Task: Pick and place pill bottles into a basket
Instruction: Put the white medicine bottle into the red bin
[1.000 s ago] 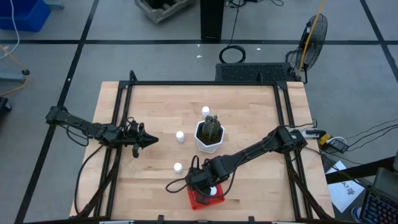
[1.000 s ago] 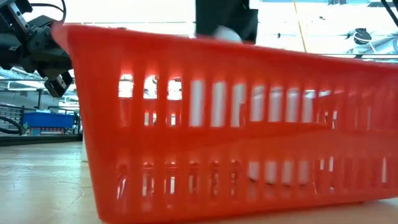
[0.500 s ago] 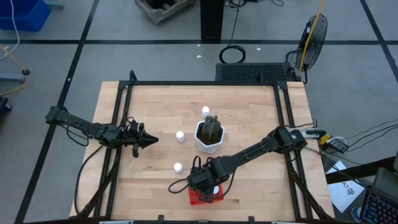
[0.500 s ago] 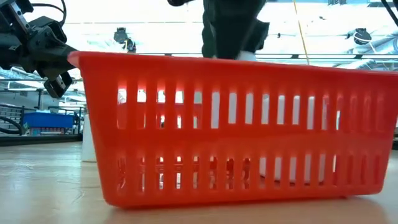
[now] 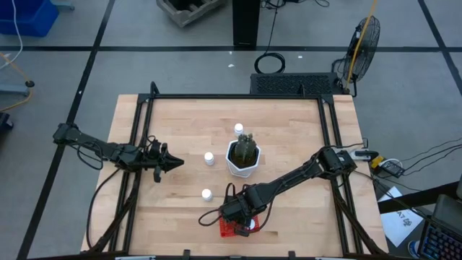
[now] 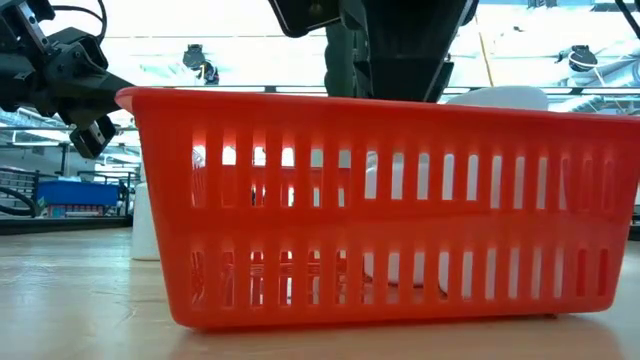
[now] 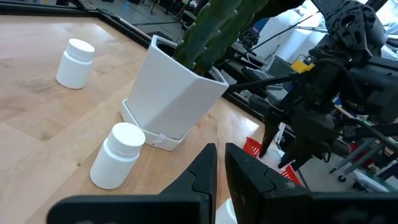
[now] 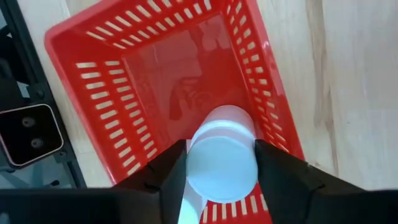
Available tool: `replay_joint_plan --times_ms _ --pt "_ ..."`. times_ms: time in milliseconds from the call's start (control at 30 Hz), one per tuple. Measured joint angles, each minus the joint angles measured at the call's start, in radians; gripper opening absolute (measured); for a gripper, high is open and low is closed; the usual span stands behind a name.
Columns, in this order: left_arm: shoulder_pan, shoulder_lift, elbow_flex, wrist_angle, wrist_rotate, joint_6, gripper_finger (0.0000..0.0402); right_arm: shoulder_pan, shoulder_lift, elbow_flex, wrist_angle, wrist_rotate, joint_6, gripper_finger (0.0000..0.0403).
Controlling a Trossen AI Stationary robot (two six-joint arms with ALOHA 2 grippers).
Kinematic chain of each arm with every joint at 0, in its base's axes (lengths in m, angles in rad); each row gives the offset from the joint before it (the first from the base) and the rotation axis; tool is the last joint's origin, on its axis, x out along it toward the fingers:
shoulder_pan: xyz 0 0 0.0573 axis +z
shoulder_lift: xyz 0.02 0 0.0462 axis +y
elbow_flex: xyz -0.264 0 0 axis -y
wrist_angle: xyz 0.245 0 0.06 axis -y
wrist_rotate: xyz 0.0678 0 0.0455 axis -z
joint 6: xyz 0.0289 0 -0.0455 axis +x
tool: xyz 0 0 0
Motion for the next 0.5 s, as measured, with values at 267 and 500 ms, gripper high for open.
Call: replay_joint_plan --times_ms 267,500 --pt "0.0 0.0 0.0 0.0 -0.001 0.016 0.0037 0.0 0.002 -0.03 0.025 0.0 0.041 0.0234" --pt "0.0 0.0 0.0 0.032 -0.002 0.003 0.0037 -0.001 -0.039 -0.03 0.035 -0.002 0.065 0.024"
